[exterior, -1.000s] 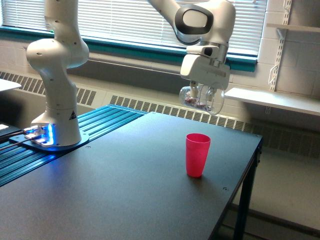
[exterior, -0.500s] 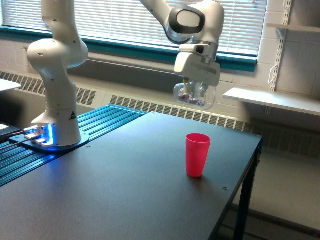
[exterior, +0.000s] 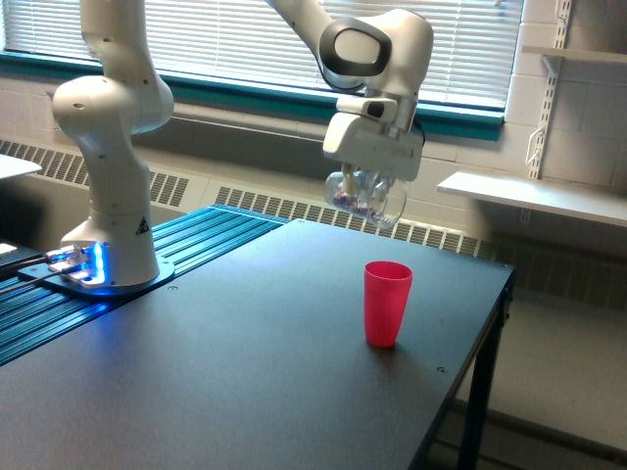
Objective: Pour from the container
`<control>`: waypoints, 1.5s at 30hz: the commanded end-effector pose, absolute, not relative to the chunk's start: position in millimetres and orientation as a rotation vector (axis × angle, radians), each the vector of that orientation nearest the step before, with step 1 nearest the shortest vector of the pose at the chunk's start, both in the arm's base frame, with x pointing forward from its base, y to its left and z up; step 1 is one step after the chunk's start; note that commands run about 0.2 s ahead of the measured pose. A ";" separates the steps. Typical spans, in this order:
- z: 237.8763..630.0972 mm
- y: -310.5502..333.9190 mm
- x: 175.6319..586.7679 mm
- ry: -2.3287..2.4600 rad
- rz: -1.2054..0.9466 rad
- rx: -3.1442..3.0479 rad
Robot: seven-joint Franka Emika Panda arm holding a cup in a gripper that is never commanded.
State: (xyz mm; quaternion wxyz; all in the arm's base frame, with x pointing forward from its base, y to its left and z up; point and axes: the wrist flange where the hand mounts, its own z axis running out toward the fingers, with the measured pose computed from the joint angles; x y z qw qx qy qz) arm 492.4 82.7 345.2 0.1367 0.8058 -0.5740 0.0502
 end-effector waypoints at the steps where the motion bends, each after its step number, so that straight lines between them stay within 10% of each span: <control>1: 322.2 69.7 499.4 -1.651 0.072 2.300; 14: 268.9 62.7 529.7 -1.573 0.032 2.274; 45: 298.0 87.0 515.3 -1.595 -0.037 2.351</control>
